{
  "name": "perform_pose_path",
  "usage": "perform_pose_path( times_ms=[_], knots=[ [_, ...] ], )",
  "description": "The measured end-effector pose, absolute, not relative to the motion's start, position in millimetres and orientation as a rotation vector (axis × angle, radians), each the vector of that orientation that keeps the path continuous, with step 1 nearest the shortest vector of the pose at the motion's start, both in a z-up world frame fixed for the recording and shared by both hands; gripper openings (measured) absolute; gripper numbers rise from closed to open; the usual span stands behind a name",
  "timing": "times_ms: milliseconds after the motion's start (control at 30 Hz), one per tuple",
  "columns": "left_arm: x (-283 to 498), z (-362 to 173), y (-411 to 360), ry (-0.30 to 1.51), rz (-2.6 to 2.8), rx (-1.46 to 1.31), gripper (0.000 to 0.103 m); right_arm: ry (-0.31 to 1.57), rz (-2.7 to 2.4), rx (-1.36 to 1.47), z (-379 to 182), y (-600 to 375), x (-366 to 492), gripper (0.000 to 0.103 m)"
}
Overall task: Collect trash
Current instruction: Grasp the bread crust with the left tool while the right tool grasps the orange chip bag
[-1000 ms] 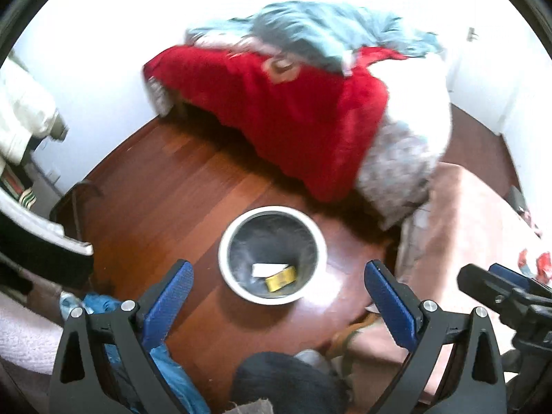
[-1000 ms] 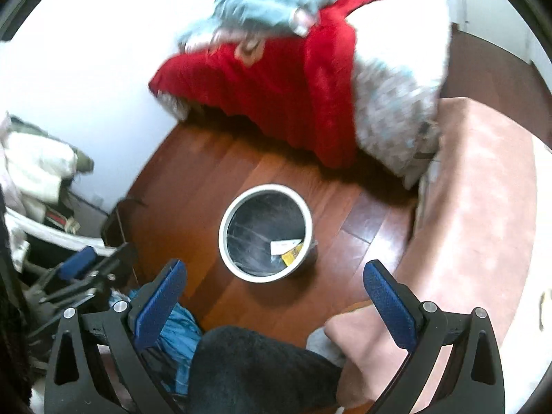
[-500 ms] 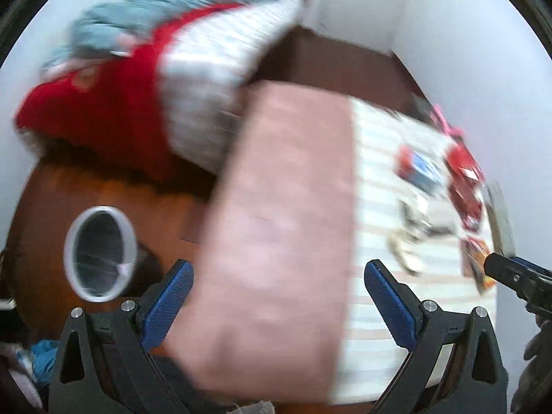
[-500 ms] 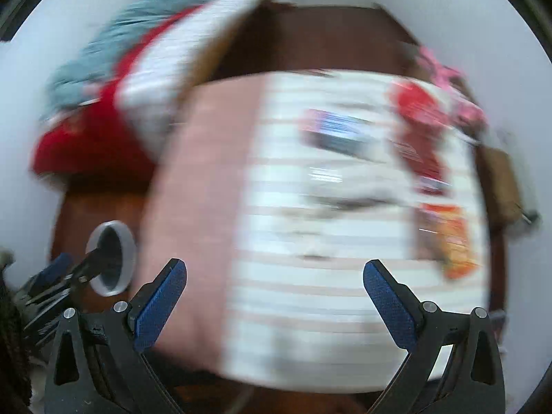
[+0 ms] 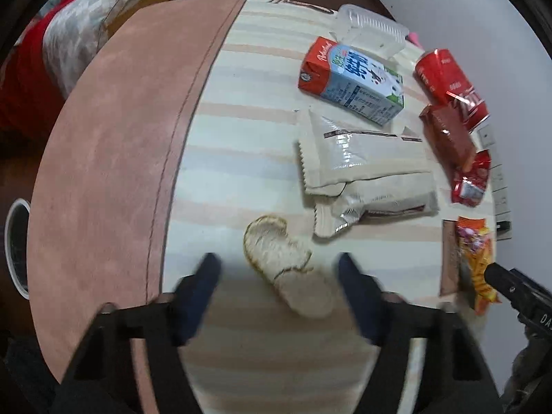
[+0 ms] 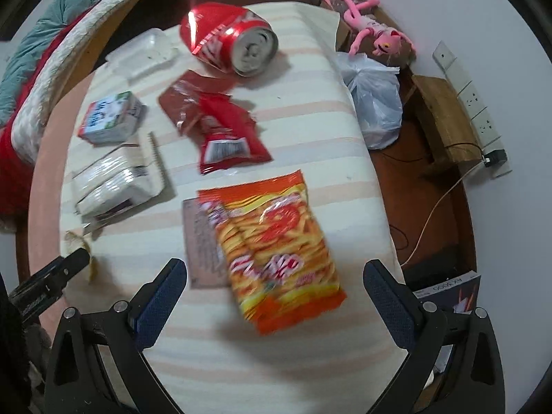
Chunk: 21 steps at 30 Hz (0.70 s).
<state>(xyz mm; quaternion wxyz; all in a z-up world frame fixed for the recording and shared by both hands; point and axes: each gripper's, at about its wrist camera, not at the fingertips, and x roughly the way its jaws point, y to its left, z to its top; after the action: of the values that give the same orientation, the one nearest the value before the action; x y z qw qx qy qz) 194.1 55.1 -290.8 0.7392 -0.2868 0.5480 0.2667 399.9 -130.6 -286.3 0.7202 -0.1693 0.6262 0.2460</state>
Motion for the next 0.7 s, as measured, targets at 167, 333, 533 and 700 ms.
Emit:
perform_pose_path(
  times_ms=[167,333,533,700],
  knots=[
    [200,-288,46,1.178,0.611,-0.543,0.029,1.41,0.56,-0.396,-312,-120,413,0.103],
    [203,-283,30,1.158,0.62,-0.445,0.022,1.412,0.565,-0.394,-324,-116,413,0.093],
    [188,-267,22,1.141,0.623,-0.395,0.021,1.368,0.548,-0.41,-318,-118,403,0.073],
    [178,-258,20,1.114,0.628,-0.364,0.021,1.344,0.563,-0.388,-304,-120,387,0.064]
  ],
)
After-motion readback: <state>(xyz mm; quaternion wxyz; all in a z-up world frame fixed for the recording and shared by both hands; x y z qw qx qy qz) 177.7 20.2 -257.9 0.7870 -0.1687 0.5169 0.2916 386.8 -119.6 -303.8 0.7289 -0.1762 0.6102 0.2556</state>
